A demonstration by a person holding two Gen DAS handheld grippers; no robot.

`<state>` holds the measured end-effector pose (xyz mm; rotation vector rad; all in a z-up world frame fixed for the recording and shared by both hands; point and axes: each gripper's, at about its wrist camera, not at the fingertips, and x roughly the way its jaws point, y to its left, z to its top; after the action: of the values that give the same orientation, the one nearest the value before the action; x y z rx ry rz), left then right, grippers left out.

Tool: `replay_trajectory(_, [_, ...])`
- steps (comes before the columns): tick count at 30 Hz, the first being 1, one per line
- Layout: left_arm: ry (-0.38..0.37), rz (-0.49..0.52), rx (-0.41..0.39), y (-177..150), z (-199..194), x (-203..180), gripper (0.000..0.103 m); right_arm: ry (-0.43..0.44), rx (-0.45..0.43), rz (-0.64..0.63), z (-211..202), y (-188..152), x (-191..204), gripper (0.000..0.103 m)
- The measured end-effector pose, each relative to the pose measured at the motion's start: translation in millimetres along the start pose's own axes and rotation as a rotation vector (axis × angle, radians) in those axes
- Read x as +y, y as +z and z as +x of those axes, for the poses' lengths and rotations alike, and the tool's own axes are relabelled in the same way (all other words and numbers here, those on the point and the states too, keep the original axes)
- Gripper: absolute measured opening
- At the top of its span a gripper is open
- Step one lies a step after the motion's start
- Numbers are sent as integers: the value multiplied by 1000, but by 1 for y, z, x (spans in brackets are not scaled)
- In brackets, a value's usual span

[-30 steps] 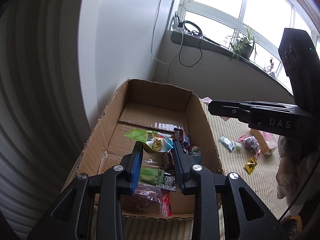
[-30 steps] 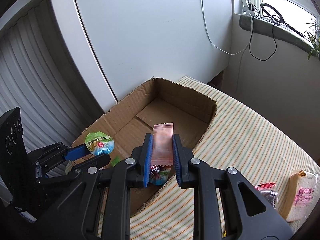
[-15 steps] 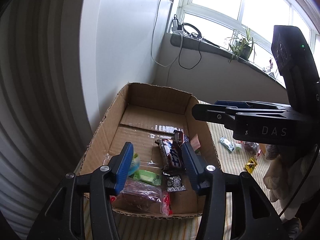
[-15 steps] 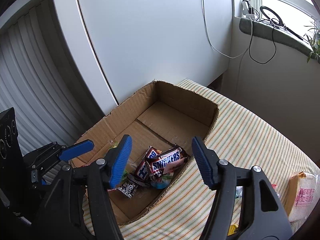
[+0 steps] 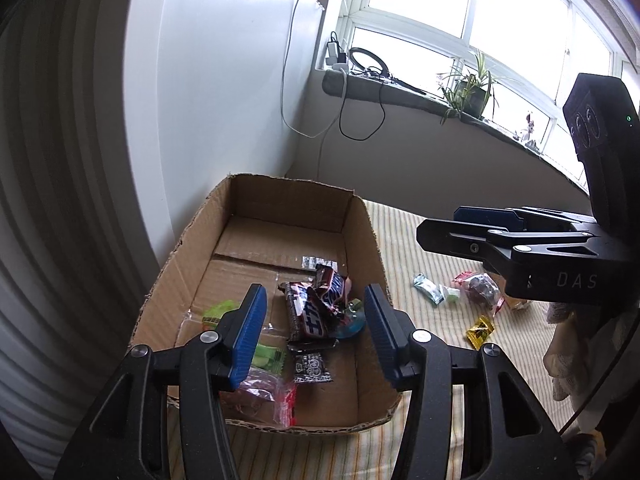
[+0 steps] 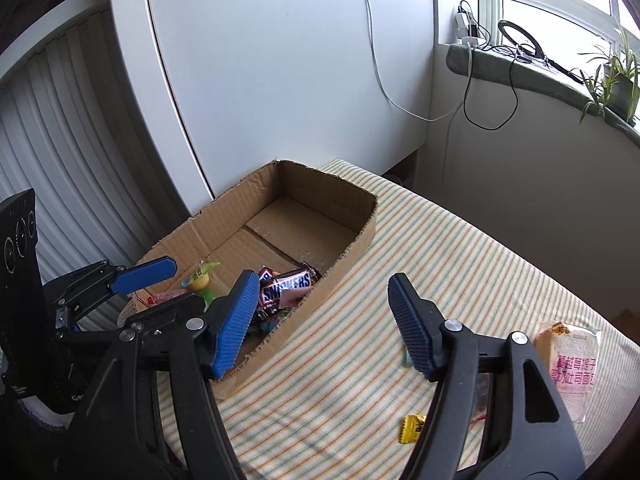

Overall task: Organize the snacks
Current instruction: 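Move both open tools back to the bagged pastry and yellow candy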

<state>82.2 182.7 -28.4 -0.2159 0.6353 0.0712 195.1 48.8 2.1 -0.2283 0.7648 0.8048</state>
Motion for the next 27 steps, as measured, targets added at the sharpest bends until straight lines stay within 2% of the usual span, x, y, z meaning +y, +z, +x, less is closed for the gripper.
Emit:
replay_trajectory(8, [-52, 28, 5, 1, 3, -31, 50, -60, 3, 84, -26, -27, -61, 70])
replay_trajectory(15, [-113, 66, 26, -3, 10, -64, 50, -72, 41, 157, -27, -56, -103, 70])
replay_trajectory(23, [-229, 164, 117, -19, 34, -111, 50, -41, 93, 213, -3, -79, -130, 69])
replay_trajectory(27, [-276, 207, 170, -25, 52, -130, 50, -31, 119, 216, 12, -84, -135, 60])
